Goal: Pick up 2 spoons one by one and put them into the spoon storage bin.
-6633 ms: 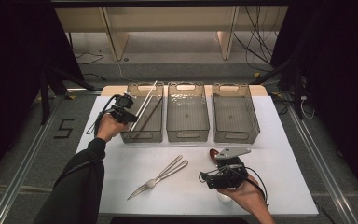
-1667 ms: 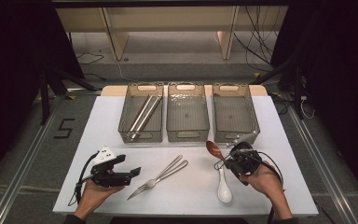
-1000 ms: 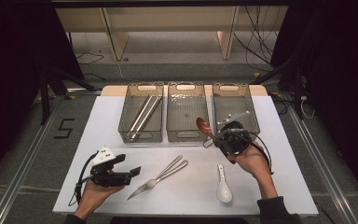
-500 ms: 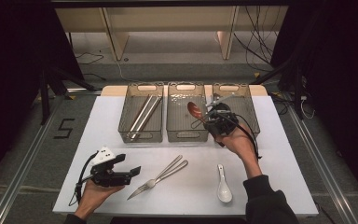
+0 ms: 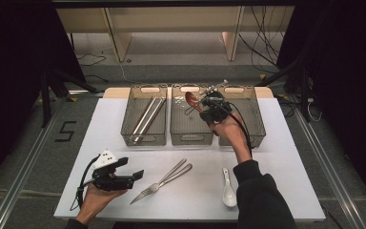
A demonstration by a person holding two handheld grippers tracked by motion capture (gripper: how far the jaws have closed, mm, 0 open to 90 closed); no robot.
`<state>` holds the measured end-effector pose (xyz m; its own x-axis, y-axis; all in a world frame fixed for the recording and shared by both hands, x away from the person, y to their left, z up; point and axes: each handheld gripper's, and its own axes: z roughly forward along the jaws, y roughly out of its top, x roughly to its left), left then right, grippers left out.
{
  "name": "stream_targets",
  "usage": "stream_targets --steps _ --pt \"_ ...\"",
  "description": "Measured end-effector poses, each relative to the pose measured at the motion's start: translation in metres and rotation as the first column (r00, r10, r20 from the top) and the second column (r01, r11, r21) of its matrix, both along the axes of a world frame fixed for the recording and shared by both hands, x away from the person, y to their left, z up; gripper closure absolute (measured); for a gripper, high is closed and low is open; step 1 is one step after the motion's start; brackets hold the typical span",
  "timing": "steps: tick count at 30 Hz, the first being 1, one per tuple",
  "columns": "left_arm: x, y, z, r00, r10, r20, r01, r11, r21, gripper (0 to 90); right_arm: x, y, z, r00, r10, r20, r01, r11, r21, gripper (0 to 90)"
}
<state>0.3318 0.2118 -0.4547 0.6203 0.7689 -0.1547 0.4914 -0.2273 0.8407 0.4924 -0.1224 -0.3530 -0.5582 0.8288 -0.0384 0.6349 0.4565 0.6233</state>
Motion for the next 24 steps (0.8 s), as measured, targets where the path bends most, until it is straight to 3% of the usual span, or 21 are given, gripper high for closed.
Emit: stream_targets --steps 13,24 --pt "0.000 0.000 0.000 1.0000 0.001 0.004 -0.001 1.0000 0.000 18.0 0.023 0.018 -0.003 1.0000 -0.008 -0.004 0.008 1.000 -0.014 81.9" --pt "-0.001 -0.001 0.001 0.9999 -0.006 0.011 0.006 1.0000 -0.004 18.0 0.033 0.020 -0.014 0.9993 -0.034 -0.017 0.034 0.999 -0.020 81.9"
